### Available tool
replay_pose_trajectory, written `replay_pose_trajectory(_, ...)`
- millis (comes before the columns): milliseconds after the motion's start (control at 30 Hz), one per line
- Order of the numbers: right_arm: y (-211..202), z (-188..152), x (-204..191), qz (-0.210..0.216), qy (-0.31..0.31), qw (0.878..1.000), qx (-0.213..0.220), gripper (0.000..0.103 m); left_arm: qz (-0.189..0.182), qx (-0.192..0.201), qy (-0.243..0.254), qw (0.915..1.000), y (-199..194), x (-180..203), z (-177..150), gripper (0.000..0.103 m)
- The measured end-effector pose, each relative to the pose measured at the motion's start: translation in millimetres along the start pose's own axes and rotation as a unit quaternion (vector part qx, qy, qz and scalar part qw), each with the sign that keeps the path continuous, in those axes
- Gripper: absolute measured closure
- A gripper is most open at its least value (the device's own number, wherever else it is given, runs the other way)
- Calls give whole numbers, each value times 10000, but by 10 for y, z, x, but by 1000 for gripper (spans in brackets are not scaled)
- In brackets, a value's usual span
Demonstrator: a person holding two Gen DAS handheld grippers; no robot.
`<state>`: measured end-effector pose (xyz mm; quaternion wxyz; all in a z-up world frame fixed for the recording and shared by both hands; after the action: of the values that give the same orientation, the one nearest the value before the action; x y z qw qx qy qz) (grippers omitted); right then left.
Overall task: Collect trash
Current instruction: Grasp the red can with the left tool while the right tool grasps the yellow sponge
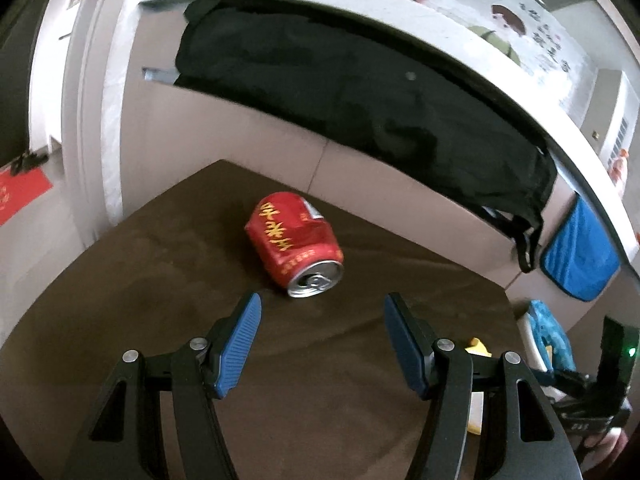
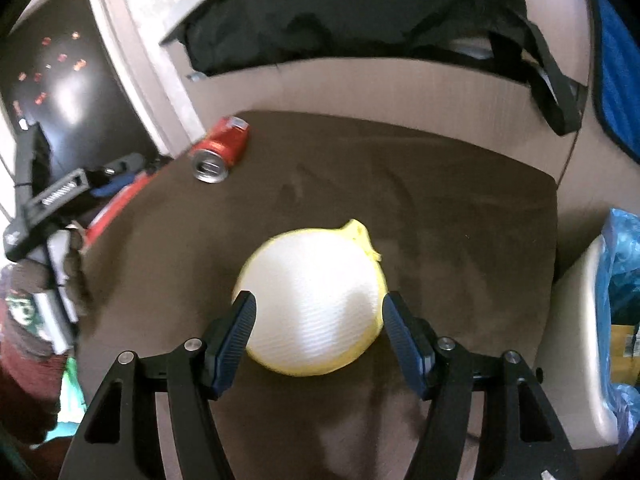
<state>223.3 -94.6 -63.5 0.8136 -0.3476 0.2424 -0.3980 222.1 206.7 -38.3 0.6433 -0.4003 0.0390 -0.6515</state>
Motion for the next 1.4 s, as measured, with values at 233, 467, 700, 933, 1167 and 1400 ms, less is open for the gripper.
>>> replay_pose_trajectory(233, 41, -74, 98, -73, 175, 9998, -3, 40, 46, -81, -848, 9964, 493, -224, 378, 39)
replay_pose_trajectory(467, 111, -142, 64, -76, 177, 9998, 29, 40, 489, -455, -1320, 9890, 1112, -370, 537, 38)
replay_pose_trajectory(700, 147, -176, 155, -9, 374, 9993, 20, 40, 438, -501, -1486, 9867, 1185, -315, 475, 34)
replay_pose_trajectory(933, 243, -124, 86, -237, 157, 9995, -113, 40, 400, -691, -343, 9962, 1025, 169, 319, 60)
replay_pose_trajectory(1167, 262, -89, 16, -400, -142, 9990, -169, 56, 169, -731, 675, 9949, 591, 528, -23, 68)
replay_pose_trajectory(1400, 99, -65, -32, -84, -243, 9996, 125, 90, 57, -697, 854, 9939, 282, 515, -244, 68)
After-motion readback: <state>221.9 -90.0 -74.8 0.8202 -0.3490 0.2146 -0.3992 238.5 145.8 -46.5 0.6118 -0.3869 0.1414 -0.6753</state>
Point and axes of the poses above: each gripper's, at about its wrist camera, not at the fingertips, and y roughly the way its jaws point, x to its right, z to its top, the point moved 3 cm from there along y, roughly the way its jaws point, and after that the axes turned 9 degrees about -y, right-handed, at the moved point
